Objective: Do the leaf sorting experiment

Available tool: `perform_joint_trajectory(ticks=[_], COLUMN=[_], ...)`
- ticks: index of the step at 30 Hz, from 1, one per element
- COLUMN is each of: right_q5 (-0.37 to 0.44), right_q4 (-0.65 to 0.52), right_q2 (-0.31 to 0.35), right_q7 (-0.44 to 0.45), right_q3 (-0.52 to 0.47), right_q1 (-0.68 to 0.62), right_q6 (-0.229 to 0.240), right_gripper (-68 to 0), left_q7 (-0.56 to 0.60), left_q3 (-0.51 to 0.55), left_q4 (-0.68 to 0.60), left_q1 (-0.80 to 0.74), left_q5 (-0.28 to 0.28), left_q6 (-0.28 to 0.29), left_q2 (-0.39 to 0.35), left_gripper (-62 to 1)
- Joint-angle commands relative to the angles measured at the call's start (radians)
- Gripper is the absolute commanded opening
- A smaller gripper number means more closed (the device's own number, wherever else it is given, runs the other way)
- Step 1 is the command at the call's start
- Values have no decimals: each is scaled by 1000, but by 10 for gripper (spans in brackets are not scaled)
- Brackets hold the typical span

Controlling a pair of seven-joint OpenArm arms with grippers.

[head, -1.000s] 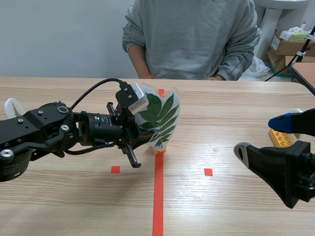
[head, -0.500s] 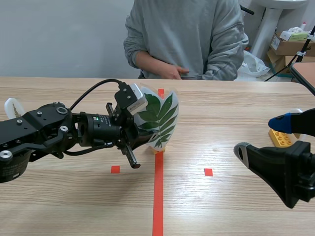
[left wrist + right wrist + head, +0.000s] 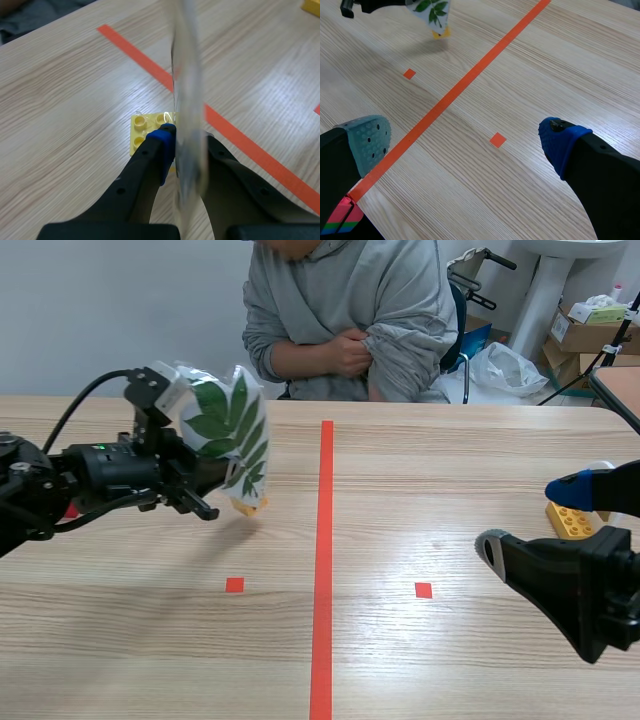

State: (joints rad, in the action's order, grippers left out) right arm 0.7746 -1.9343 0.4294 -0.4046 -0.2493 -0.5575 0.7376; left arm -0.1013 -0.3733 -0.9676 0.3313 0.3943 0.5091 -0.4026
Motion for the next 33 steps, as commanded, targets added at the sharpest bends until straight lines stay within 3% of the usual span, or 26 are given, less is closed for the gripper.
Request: perform_joint_trajectory(ticks=[1,8,19,30,33], right_q5=[14,14,14,14,14], right_q4=[-5,-5,-5,-5,-5], right_q2=[8,8,8,8,8], right_q7=[11,11,12,16,19], right_q3=[-5,-5,-5,-5,-5], right_q1=[10,10,10,10,10], right_q6=[8,8,8,8,8], right_gripper=[-67,-67,-67,-67,-67], left_q7=[11,0,18,31,38], left_q3=[45,215,384,401,401], left_q4=[-11,-11,-11,-1,11], left_q1=[-13,-91,-183,-185,-184], left_q5=[19,36,27,-81,-108], left_q6=[3,-3,-156,-327,-342], left_q2=[0,-3,-17,-16,-16], left_gripper=[-570,-570,-570,-570,-570])
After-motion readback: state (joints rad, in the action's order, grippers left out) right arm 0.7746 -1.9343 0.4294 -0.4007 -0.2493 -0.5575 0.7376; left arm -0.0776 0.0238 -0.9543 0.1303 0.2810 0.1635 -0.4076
